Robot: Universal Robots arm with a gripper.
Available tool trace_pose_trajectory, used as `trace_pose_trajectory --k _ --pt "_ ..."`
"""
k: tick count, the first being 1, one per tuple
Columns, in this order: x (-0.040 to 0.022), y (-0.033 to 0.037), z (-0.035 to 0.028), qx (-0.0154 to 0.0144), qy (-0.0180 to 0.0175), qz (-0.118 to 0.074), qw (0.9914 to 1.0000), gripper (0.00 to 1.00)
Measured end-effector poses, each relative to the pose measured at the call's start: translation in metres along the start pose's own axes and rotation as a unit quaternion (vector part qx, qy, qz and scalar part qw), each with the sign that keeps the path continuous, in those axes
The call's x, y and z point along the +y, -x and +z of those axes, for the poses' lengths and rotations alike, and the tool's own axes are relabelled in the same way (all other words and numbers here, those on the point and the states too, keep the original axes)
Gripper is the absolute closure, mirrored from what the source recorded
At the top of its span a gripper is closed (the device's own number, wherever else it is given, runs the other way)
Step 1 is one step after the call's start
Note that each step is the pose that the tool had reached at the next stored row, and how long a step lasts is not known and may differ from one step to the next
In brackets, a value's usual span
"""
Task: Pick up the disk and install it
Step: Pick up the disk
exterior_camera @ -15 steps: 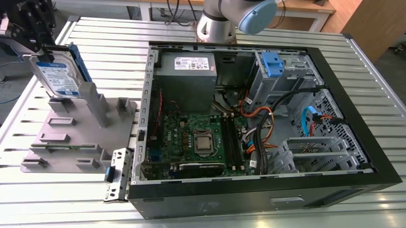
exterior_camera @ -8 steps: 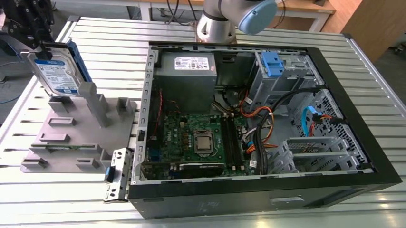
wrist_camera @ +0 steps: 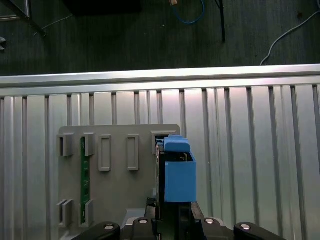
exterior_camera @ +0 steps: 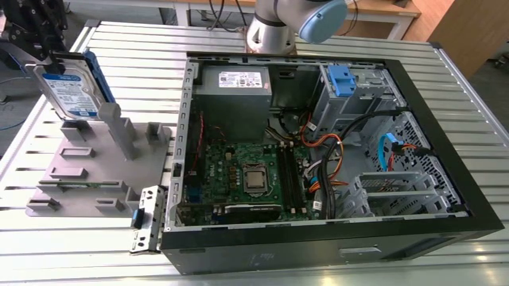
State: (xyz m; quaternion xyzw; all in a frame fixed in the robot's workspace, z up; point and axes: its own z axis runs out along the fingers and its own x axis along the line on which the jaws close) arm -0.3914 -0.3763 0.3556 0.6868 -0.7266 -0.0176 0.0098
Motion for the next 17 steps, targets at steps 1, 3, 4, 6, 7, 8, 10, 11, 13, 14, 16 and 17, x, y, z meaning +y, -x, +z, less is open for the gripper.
trace_pose_trajectory --k 1,3,4,6,7,8,10,11,13,14,16,17 --pt "0.0 0.0 -0.0003 0.0 0.0 0.0 1.0 0.65" --pt "0.0 0.0 -0.0005 0.0 0.0 0.0 1.0 0.65" --pt "0.0 0.0 -0.0007 0.0001 0.0001 0.0 1.0 0.65" --pt "0.0 0.0 -0.0012 0.0001 0.0001 0.0 1.0 0.65" --pt "0.0001 0.0 -0.0016 0.0001 0.0001 0.0 1.0 0.65" --pt "0.0001 0.0 -0.002 0.0001 0.0001 0.0 1.0 0.65" --pt "0.0001 0.0 -0.0029 0.0001 0.0 0.0 1.0 0.65" --pt "0.0001 0.0 -0.0033 0.0 0.0 0.0 1.0 0.65" --pt "0.0002 0.0001 -0.0039 0.0 -0.0001 0.0 1.0 0.65" --pt "0.0001 0.0001 -0.0042 0.0 -0.0001 0.0 1.0 0.65" --pt "0.0002 0.0001 -0.0047 0.0001 0.0 0.0 1.0 0.65" --pt "0.0002 0.0001 -0.0052 0.0001 0.0001 0.0 1.0 0.65"
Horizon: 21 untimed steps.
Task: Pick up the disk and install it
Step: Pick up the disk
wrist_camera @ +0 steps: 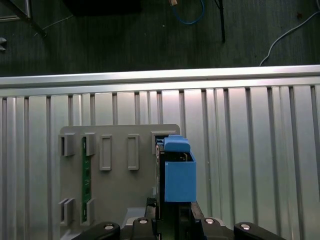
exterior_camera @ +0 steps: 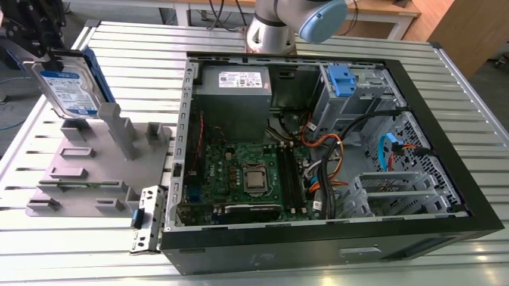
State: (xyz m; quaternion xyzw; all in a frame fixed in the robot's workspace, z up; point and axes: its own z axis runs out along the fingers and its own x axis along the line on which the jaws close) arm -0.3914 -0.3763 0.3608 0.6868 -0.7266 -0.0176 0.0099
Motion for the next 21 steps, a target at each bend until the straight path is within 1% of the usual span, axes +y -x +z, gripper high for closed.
trace_pose_trajectory --k 8,21 --pt "0.0001 0.0001 -0.0028 0.0 0.0 0.0 1.0 0.65" --pt "0.0002 0.0006 -0.0048 0.0 -0.0001 0.0 1.0 0.65"
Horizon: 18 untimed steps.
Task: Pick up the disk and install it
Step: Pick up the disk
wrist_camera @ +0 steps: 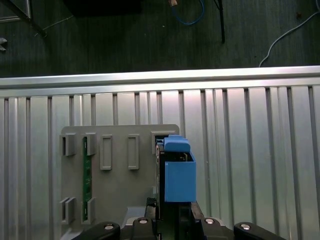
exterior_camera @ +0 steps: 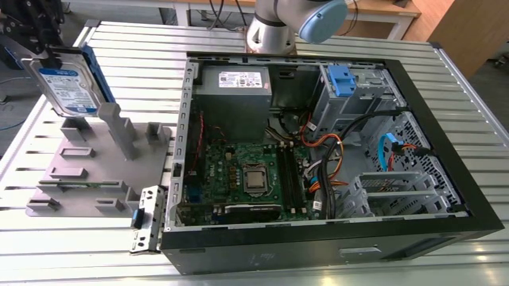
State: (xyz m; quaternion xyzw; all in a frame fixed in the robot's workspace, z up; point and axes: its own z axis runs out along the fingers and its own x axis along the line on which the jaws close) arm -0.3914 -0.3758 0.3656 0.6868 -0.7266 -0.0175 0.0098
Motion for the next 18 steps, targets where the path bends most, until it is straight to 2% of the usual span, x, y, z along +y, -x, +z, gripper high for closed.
trace_pose_trajectory --k 10,18 --pt "0.0002 0.0001 -0.0043 0.0 0.0 0.0 1.0 0.65" --pt "0.0002 0.0001 -0.0053 0.0 0.0 0.0 1.0 0.65"
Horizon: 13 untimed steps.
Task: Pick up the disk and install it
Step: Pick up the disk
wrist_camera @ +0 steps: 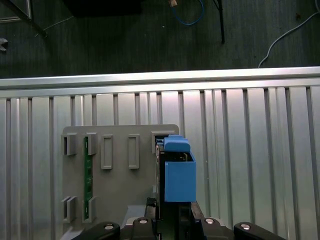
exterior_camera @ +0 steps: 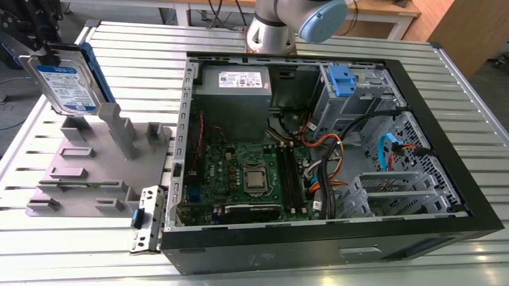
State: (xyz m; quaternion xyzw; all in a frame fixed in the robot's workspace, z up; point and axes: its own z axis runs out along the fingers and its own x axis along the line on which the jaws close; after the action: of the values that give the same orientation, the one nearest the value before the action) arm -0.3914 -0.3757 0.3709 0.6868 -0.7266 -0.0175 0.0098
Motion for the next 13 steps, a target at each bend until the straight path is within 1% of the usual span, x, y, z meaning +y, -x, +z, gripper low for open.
trace_pose_trajectory --k 13 --pt "0.0001 0.0 -0.0022 0.0001 0.0001 0.0 1.0 0.65"
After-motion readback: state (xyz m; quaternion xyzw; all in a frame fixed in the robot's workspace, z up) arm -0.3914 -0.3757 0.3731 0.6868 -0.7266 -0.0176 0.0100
